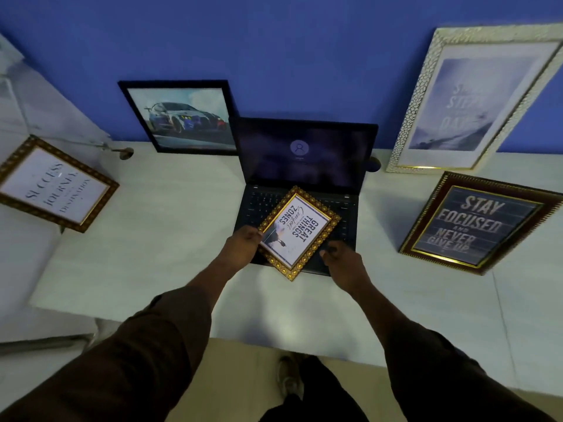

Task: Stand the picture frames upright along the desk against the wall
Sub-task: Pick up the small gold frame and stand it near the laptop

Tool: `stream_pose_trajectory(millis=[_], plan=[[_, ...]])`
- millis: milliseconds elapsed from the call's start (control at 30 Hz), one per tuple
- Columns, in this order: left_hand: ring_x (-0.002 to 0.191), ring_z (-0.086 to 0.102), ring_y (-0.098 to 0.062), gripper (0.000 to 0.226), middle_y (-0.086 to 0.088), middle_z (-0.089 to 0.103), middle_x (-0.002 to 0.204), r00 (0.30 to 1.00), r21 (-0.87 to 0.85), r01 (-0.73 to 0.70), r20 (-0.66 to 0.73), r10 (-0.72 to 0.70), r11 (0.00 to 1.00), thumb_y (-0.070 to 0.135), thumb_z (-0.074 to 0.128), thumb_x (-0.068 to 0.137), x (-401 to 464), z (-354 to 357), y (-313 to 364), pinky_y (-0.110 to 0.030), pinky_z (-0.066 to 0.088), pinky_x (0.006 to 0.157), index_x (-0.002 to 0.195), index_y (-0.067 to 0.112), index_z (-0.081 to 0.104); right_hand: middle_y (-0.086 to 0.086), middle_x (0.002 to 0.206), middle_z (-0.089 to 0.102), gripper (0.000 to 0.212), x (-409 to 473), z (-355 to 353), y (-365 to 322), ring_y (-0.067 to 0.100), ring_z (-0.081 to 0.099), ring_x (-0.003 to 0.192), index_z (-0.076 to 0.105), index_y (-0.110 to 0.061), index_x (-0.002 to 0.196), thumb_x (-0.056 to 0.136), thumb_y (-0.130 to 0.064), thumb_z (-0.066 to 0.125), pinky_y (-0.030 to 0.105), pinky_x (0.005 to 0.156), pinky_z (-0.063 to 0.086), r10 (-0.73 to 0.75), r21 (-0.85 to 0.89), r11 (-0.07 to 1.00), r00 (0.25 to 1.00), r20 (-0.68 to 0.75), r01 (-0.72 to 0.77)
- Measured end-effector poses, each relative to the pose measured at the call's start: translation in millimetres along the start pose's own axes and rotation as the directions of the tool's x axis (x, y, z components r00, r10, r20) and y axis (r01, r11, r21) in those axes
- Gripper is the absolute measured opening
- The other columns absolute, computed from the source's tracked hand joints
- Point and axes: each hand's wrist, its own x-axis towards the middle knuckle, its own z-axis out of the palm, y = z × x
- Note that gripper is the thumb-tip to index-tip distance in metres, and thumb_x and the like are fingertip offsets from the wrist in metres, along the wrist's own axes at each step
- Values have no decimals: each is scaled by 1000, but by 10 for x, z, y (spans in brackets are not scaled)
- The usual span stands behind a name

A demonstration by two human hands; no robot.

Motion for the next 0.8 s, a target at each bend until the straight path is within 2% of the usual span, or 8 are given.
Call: stream_pose_trajectory(millis=[100,167,233,333,467,600,667,800], plan=[[102,59,-23,43,-4,62,114,999,124,-28,25,25,992,45,44,102,156,112,67,-35,47,87,123,11,60,13,118,72,27,151,86,-34,32,68,108,64,-8,117,102,-28,56,39,91,54,-7,2,1000,1000,20,7],[104,64,-26,48,-8,66,118,1000,166,-6,25,2,986,54,43,99,290,196,6,-39,53,90,122,16,61,12,112,73,25,217,164,-24,31,70,104,66,-7,111,101,-28,57,41,90,56,17,26,1000,1000,-11,-17],[107,65,-28,49,-9,67,119,1000,163,22,13,-25,986,57,44,98,350,244,-24,-41,54,91,123,18,60,9,104,74,23,240,212,-33,28,70,98,65,-7,107,100,-27,58,37,84,55,42,97,995,998,-53,-37],[110,64,-32,49,-9,66,121,998,105,60,-39,-56,993,53,46,99,287,234,25,-37,48,91,127,14,58,0,104,67,27,217,244,-101,18,65,95,55,-10,120,99,-24,62,32,82,52,83,316,947,994,-66,-58],[112,63,-33,47,-12,66,126,997,72,80,6,-81,994,50,44,101,183,239,-55,-40,49,99,127,14,60,3,120,67,37,222,277,-101,25,68,110,48,-24,132,98,-17,62,51,88,61,98,497,865,995,-34,-68],[111,65,-30,34,-13,65,130,994,-93,105,46,-101,990,43,44,103,27,128,-200,-47,51,101,125,18,54,2,117,70,37,216,135,-210,20,71,105,53,-31,133,100,-15,60,46,79,64,-25,526,851,999,34,4],[108,67,-27,32,-11,65,131,997,-181,73,22,-70,981,44,47,102,-10,24,-223,-43,52,97,126,22,50,3,119,72,39,229,60,-297,20,72,105,55,-29,136,100,-16,60,47,79,64,-110,505,861,992,67,61],[106,57,-20,43,-10,61,130,966,-329,-9,-248,-77,944,34,53,102,-114,-360,-174,-31,43,86,140,17,44,1,117,75,34,143,-9,-635,18,75,102,58,-35,132,102,-19,56,47,82,63,-303,393,889,945,120,236]])
